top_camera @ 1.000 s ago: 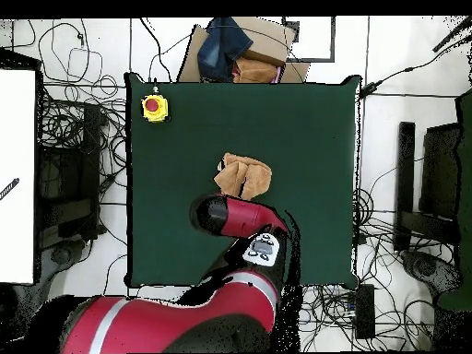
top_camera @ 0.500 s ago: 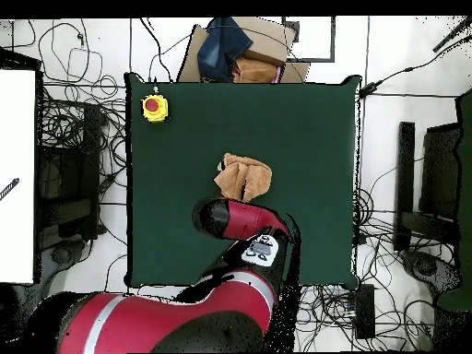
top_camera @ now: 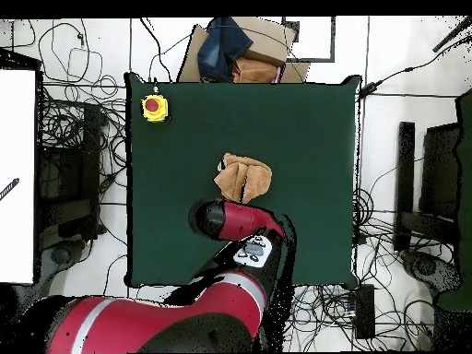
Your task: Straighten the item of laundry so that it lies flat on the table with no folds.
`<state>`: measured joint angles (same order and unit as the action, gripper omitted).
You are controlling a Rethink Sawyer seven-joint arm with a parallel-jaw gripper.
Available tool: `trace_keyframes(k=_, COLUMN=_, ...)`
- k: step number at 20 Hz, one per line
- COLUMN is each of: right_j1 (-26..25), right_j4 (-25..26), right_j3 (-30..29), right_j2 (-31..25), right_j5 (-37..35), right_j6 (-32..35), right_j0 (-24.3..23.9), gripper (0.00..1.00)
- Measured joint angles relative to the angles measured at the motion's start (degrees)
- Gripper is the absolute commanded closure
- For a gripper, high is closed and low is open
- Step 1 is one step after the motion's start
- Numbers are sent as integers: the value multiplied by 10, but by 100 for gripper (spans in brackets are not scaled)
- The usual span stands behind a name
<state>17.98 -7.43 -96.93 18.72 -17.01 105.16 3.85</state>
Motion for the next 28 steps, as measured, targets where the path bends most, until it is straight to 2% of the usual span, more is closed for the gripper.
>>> trace_keyframes(k=28, right_j1=21, right_j4=0, right_j3=14, right_j2=0, right_j5=-17, right_j6=0, right_j0=3, gripper=0)
